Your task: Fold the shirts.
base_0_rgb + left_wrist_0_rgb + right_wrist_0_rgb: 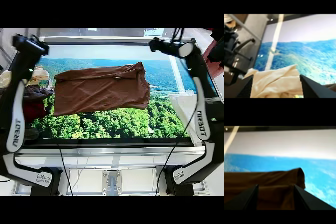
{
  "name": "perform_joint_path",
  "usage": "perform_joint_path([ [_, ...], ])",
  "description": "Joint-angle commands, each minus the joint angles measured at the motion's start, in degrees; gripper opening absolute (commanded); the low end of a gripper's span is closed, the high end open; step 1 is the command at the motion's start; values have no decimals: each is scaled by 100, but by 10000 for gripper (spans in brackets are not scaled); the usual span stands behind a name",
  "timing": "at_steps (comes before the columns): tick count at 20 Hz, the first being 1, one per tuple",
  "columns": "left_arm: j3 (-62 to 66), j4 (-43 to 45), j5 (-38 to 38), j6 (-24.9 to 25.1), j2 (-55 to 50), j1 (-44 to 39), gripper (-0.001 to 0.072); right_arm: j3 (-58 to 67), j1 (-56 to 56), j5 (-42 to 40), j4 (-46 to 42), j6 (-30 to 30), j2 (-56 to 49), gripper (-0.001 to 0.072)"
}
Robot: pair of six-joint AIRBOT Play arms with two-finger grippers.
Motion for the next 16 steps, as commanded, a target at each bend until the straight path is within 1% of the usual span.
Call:
perform_joint_path([
  [1, -33, -37, -772, -317, 688, 431, 641, -7, -544, 2623, -935, 59, 553, 485],
  [2, -256, -94, -1058, -387, 898, 660, 641, -109, -706, 3075, -986, 59, 632, 485],
  [3, -581, -245, -1292, -417, 1119, 883, 628, -295, -844, 3327, -839, 59, 684, 485],
  [5, -1718, -579, -1436, -573, 1709, 1274, 397, -892, -992, 3499, -413, 57, 728, 486],
  [6, -2452, -688, -1458, -579, 2065, 1379, 349, -1281, -992, 3473, -262, 57, 737, 485],
  [8, -3779, -1045, -1497, -592, 2726, 1408, 348, -2074, -944, 3338, -81, 59, 737, 485],
  [10, -4697, -1652, -1456, -592, 3158, 1408, 348, -2924, -905, 2955, 251, 61, 737, 487],
  [12, -5080, -2457, -1521, -315, 3300, 1408, 349, -3560, -898, 2411, 785, 59, 737, 489],
  [14, -5123, -3289, -1534, 131, 3303, 1408, 349, -3989, -896, 1840, 1309, 57, 737, 489],
  [15, -5123, -3574, -1456, 319, 3303, 1405, 350, -4153, -896, 1550, 1585, 55, 737, 489],
  [16, -5123, -3738, -1375, 407, 3305, 1405, 349, -4310, -883, 1316, 1810, 57, 737, 489],
])
